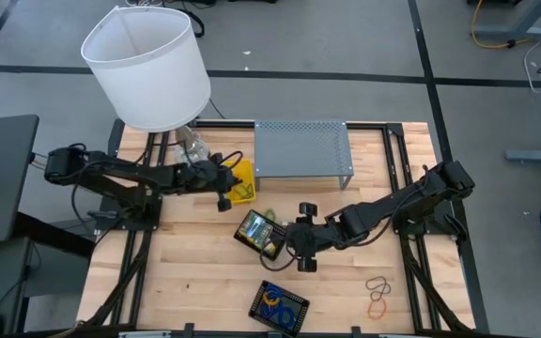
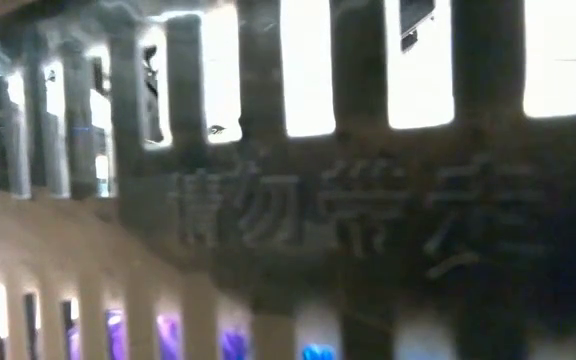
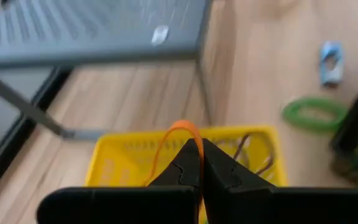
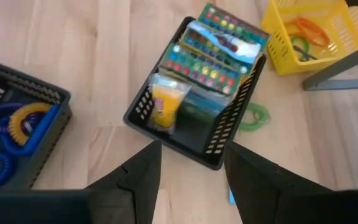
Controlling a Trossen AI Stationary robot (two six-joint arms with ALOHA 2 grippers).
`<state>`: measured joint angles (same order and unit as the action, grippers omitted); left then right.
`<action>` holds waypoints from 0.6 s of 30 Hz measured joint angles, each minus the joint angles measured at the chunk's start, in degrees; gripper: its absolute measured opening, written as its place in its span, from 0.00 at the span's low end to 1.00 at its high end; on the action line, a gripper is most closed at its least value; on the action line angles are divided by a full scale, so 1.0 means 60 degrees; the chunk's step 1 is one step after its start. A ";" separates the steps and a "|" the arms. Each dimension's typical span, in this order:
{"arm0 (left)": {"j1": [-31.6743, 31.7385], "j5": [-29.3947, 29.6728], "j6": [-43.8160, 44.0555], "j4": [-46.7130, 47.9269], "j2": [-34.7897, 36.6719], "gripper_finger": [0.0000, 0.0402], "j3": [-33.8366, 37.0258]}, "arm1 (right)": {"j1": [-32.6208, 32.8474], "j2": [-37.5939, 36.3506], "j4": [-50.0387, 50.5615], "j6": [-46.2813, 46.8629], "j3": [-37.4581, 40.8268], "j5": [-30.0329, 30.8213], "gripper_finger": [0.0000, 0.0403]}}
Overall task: Pick & Place Office Desk Supplies
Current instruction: Put the top orange rubber band into the yellow bin
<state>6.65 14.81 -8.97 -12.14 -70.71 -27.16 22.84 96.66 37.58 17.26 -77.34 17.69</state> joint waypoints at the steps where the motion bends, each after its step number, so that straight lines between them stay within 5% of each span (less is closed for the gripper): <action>1: 0.0110 -0.0040 0.0003 -0.0004 -0.0173 0.00 0.0000 | 0.0053 0.0000 -0.0005 0.0013 0.0000 -0.0005 0.45; 9: 0.0802 -0.0866 0.0105 -0.0467 -0.1299 0.04 0.0007 | 0.0261 0.0000 -0.0001 0.0187 0.0000 -0.0033 0.45; 18: 0.0855 -0.1357 0.0244 -0.0965 -0.1447 0.28 0.0004 | 0.0257 0.0000 0.0143 0.0327 0.0000 -0.0035 0.45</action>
<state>11.78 6.67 -7.51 -17.92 -79.40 -27.14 24.38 96.66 38.44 19.22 -77.34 17.49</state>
